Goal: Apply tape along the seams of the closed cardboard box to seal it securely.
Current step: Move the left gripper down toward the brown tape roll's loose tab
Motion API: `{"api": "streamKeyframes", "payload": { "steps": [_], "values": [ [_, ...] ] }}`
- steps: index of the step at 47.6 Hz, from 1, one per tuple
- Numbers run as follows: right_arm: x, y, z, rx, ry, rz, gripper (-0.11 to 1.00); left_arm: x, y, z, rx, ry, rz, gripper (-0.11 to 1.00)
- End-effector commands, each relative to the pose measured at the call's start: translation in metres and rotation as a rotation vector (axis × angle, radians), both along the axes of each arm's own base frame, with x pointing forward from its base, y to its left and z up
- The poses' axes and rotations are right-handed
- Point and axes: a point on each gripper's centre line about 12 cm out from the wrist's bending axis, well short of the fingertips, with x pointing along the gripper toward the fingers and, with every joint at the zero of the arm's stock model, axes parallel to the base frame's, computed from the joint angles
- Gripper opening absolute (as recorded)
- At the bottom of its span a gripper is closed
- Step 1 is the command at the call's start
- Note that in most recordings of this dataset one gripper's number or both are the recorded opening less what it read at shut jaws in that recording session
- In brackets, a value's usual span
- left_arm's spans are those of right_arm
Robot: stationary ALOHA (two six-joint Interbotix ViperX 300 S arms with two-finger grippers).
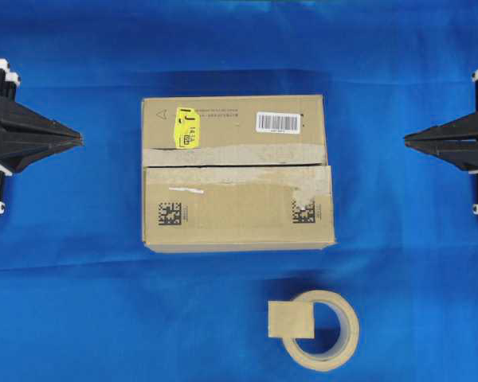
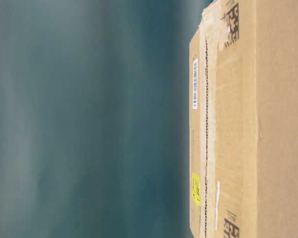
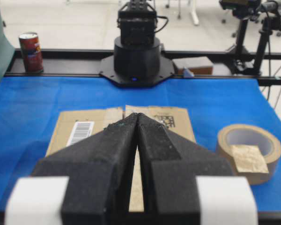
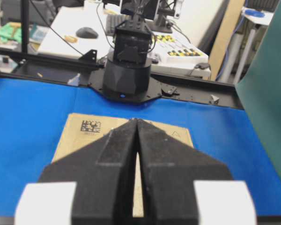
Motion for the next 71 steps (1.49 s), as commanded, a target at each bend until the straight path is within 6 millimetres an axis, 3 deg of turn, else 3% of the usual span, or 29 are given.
{"api": "streamKeyframes", "payload": {
  "steps": [1,13,24,37,44,46,50,58,64,71],
  "values": [
    [0.001,0.000,0.008,0.002,-0.023,-0.002,0.00,0.004,0.002,0.004,0.029,-0.001,0.014,0.00],
    [0.005,0.000,0.013,-0.002,-0.005,-0.002,0.00,0.018,-0.014,-0.001,0.211,0.036,-0.047,0.00],
    [0.005,0.000,0.012,-0.008,-0.005,-0.001,0.00,0.046,-0.031,-0.015,0.377,0.070,-0.107,0.00],
    [0.006,0.000,0.013,-0.009,-0.008,-0.001,0.00,0.083,-0.076,-0.039,0.863,0.097,-0.259,0.01],
    [0.006,0.000,0.013,-0.015,-0.009,-0.002,0.00,0.103,-0.099,-0.046,0.991,0.098,-0.327,0.02],
    [0.006,0.000,0.013,-0.015,-0.008,0.000,0.00,0.112,-0.107,-0.049,1.018,0.101,-0.348,0.05],
    [0.006,0.000,0.013,-0.017,-0.009,-0.001,0.00,0.125,-0.119,-0.058,1.061,0.117,-0.386,0.22],
    [0.006,0.000,0.012,-0.018,-0.002,0.001,0.00,0.158,-0.134,-0.095,1.220,0.182,-0.461,0.72],
    [0.007,0.000,0.008,-0.020,0.011,-0.001,0.00,0.177,-0.142,-0.113,1.331,0.201,-0.501,0.64],
    [0.008,0.001,0.006,-0.036,0.020,0.004,0.00,0.202,-0.151,-0.132,1.430,0.194,-0.524,0.64]
  ]
}}
